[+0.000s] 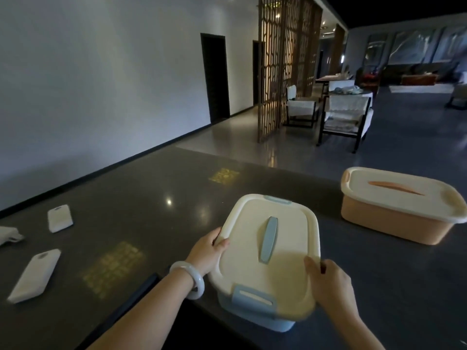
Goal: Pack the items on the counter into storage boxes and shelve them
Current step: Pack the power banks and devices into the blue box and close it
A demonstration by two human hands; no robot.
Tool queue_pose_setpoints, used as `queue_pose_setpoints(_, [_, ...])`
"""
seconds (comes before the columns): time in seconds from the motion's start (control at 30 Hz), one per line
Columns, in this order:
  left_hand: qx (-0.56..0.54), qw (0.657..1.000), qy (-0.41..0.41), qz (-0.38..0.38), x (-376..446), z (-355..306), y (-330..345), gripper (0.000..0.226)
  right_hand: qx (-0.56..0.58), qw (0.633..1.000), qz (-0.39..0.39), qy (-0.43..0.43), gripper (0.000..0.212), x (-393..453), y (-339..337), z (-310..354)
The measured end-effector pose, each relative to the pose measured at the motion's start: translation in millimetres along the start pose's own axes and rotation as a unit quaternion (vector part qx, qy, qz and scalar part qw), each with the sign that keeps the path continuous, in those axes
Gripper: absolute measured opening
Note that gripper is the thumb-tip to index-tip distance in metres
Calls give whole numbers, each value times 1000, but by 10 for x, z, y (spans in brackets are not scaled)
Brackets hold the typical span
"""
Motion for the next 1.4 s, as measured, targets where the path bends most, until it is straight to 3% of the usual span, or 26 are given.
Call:
queue_pose_setpoints(0.27, [13,1000,3,16,740,88,349,50,19,998,-60,24,38,383,183,45])
queue_pose_setpoints(0.6, [-25,999,-22,-23,746,312,446,53,24,997,-63,32,35,380,227,86])
queue_pose_setpoints(0.83, [50,998,39,-10,664,290,413,45,3,995,-81,60,35,187,181,93])
queue_pose_setpoints(0.93, [118,989,81,30,691,246,317,45,0,994,-93,50,32,103,160,132])
queue_pose_setpoints(1.0, [175,977,116,41,742,205,234,55,-4,991,-131,24,30,44,133,172])
queue_pose_setpoints(1.07, [210,953,217,19,779,160,186,61,-48,983,-170,-41,39,-81,122,245])
queue_pose_setpoints(1.13, [231,922,308,36,803,140,225,62,-43,981,-157,-110,42,-270,149,350])
queue_pose_setpoints(1.27, [257,899,336,116,812,216,414,65,-36,980,-33,-195,58,-629,346,430])
queue_pose_setpoints(1.4, [213,910,334,121,820,235,435,62,-88,965,-35,-246,51,-734,402,437])
Point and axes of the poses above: each hand's wrist, its own x-axis towards the middle knuckle, its own y-axis out of the palm, z = x × y, the point moved 1 cm from there along x, towards the middle knuckle, and after that the axes turned 9 degrees about -z, right-handed, at the moved point
